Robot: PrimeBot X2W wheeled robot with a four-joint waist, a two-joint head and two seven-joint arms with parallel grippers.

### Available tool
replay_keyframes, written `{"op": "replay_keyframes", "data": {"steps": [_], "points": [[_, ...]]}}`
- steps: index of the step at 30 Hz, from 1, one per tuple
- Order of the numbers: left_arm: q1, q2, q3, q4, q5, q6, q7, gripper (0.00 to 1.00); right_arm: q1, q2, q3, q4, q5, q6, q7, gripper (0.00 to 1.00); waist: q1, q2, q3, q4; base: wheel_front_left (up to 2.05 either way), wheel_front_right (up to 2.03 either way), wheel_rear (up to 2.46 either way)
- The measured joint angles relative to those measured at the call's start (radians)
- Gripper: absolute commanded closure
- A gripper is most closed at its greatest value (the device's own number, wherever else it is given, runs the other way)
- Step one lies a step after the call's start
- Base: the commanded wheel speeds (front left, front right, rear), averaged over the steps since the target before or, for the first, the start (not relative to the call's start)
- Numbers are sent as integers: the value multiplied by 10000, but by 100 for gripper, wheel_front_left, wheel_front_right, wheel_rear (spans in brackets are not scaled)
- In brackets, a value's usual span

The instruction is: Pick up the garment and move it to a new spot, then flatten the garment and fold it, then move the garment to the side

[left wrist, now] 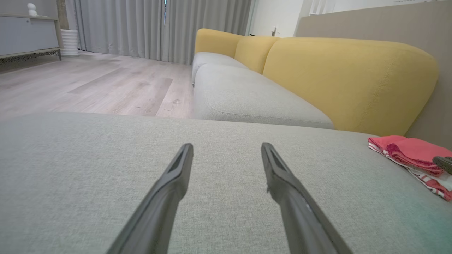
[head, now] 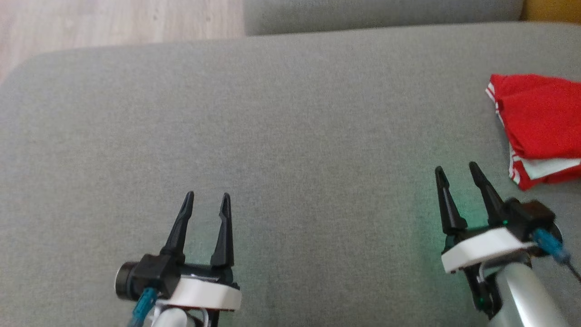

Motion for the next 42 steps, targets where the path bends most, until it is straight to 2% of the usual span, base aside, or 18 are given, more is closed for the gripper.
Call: {"op": "replay_keyframes", "data": {"steps": [4, 8, 11, 16, 29, 30, 35, 42], "points": [[301, 0, 33, -19, -150, 125, 0, 0, 912, 533, -614, -1404, -765, 0, -12, 0, -1, 0, -488, 104, 0, 0, 0], [738, 0, 130, -194, -238, 295, 0, 0, 2097, 788, -826, -2539, -1528, 0, -33, 0, 0, 0, -943, 155, 0, 0, 0], [1103, 6, 330, -228, -238, 635, 0, 0, 3003, 899, -1007, -3012, -1714, 0, -33, 0, 0, 0, -1261, 173, 0, 0, 0], [1516, 6, 387, -512, -201, 688, 0, 0, 3737, 1064, -1283, -3298, -1724, 2, -31, 0, -1, 0, -1536, 205, 0, 0, 0], [1799, 8, 675, -523, -31, 604, 0, 0, 3739, 1137, -1442, -3432, -1825, 0, -33, 0, 2, 0, -1695, 112, 0, 0, 0], [1801, 8, 654, -445, -6, 608, 8, 100, 3738, 1137, -1432, -3344, -1822, 2, -27, 100, 2, 0, -1696, 111, 0, 0, 0], [2104, 6, 616, 297, -63, 608, 50, 100, 3819, 1141, -1415, -2533, -1781, 0, 15, 100, 2, 0, -1697, 104, 0, 0, 0], [2188, 27, 642, 351, -836, 514, 203, 100, 3908, 1139, -1417, -2472, -895, 2, 121, 100, 2, 0, -1682, 77, 0, 0, 0]]}}
